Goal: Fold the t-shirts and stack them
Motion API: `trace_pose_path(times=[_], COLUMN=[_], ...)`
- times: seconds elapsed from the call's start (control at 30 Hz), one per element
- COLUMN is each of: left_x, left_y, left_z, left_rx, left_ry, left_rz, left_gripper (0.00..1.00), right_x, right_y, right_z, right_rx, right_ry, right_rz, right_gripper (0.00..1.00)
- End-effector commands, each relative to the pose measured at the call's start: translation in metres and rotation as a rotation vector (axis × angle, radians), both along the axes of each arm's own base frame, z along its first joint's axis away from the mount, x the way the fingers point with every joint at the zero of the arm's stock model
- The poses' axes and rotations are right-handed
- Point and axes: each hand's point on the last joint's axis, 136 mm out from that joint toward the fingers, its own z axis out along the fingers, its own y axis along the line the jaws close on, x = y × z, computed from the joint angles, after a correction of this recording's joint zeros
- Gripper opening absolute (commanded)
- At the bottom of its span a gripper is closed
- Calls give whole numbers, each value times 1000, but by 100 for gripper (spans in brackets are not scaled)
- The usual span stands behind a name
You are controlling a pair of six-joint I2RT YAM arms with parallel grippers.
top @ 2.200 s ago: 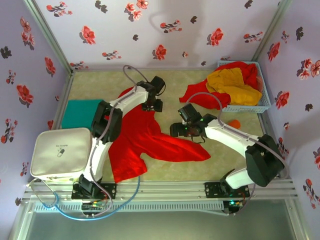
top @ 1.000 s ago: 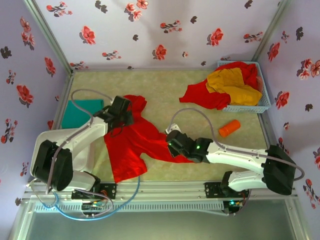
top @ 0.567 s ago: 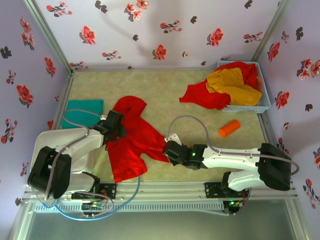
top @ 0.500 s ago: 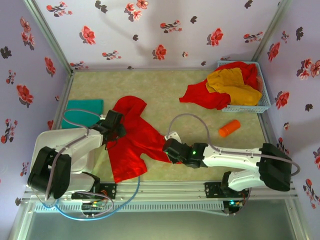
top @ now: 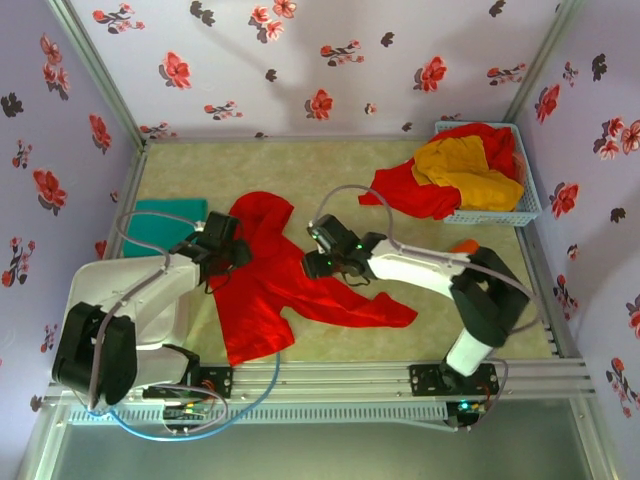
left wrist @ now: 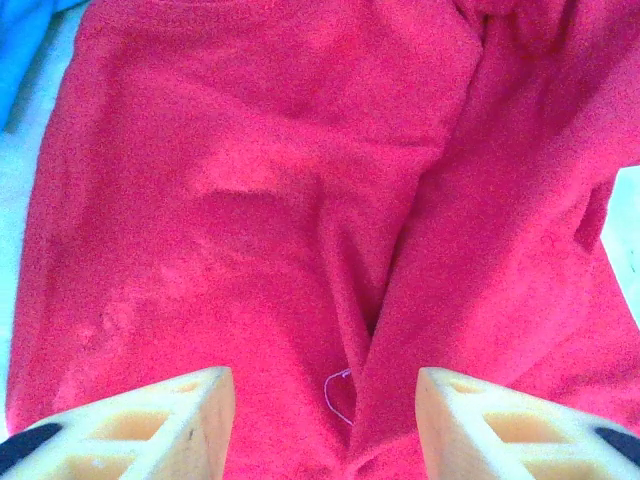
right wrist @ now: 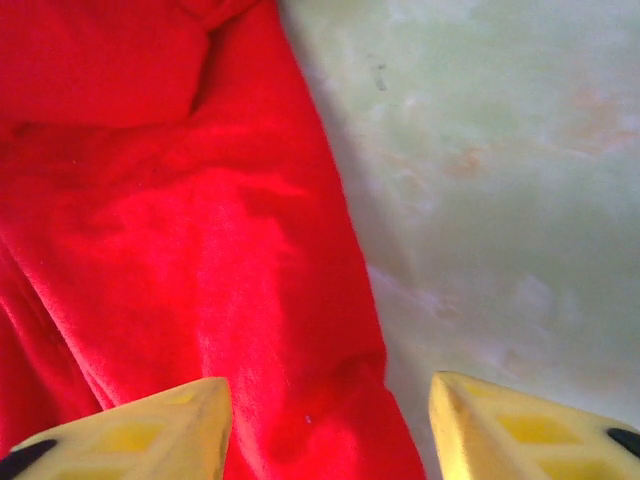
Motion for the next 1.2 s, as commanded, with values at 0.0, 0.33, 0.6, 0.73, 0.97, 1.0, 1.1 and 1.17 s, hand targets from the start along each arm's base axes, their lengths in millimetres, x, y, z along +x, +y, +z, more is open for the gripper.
trace_pose_path(times=[0.0, 0.33, 0.6, 0.73, 0.97, 1.0, 1.1, 1.17], left_x=[-11, -34, -38, -43, -49, -50, -52, -53], left_y=[7, 24, 26, 31, 34, 34, 35, 35], left_z=[2, -28, -57, -70, -85, -86, -90, -92], left_rx=[26, 81, 120, 167, 195, 195, 204, 202], left_ry=[23, 152, 248, 311, 372, 376, 392, 399], left_rz=[-18, 26, 29, 29, 19, 19, 16, 18], left_gripper=[51, 53, 50, 44, 37, 36, 34, 33], right_x=[-5, 3, 13, 21, 52, 57, 72, 86], right_y=[8, 12, 6, -4, -41, -47, -66, -85], right_z=[-12, -40, -28, -11, 27, 31, 47, 61], right_rx=[-29, -83, -96, -120, -228, -237, -244, -267], right_ry=[78, 116, 57, -9, -146, -162, -208, -261], right_rz=[63, 62, 20, -4, -121, -142, -211, -274], right_gripper=[50, 31, 5, 0, 0, 0, 0, 0])
